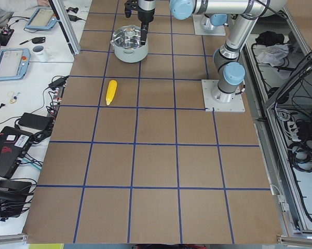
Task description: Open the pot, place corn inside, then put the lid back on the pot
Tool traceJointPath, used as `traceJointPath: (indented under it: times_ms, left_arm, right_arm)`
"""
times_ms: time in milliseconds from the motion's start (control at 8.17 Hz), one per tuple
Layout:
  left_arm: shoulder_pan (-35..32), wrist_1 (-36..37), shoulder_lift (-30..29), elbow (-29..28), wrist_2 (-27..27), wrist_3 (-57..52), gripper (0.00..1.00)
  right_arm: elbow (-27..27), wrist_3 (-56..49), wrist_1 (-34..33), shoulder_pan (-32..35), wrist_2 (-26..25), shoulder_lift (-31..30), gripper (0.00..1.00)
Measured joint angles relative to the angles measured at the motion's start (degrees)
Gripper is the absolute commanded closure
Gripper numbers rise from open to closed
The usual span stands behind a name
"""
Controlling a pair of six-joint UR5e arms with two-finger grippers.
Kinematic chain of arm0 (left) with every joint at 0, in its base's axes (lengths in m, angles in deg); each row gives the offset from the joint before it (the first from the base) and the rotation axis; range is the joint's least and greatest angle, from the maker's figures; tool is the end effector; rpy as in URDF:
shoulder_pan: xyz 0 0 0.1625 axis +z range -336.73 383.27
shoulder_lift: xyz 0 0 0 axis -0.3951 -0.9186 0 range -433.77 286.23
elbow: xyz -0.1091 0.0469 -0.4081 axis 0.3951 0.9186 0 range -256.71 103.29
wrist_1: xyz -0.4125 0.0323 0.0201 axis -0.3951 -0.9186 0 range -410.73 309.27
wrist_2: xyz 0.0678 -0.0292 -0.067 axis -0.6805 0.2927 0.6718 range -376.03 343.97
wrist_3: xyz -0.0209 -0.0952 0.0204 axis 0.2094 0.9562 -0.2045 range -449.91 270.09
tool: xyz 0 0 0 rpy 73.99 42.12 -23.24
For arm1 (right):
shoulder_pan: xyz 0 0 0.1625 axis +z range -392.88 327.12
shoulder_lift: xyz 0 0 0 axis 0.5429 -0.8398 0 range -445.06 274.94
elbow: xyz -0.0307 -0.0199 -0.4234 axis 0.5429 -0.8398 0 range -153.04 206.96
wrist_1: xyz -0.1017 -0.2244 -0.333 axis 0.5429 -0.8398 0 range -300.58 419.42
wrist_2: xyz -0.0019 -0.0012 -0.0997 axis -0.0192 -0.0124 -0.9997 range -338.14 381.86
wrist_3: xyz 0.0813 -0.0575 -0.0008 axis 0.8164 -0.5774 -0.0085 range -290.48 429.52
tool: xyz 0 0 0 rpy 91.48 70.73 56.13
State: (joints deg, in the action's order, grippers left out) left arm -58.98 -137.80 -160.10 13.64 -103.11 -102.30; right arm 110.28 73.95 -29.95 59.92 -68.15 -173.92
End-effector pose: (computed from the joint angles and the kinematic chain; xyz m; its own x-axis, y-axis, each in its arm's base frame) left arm -0.0732 -0.4885 0.5213 -0.9960 0.0852 0.0260 0.0816 0.9898 -0.1172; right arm 0.1579 -0.4996 0.5345 -0.9996 0.0282 -0.0065 0.0286 0.9960 -0.0851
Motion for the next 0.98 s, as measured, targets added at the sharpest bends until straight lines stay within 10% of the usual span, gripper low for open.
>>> traceJointPath:
  times_ms: [980]
  left_arm:
    - [1.3, 20.8, -10.8, 0.8, -8.1, -51.6, 0.00]
  right_arm:
    - [-4.4, 27.9, -18.5, 11.2, 3.4, 16.5, 0.00]
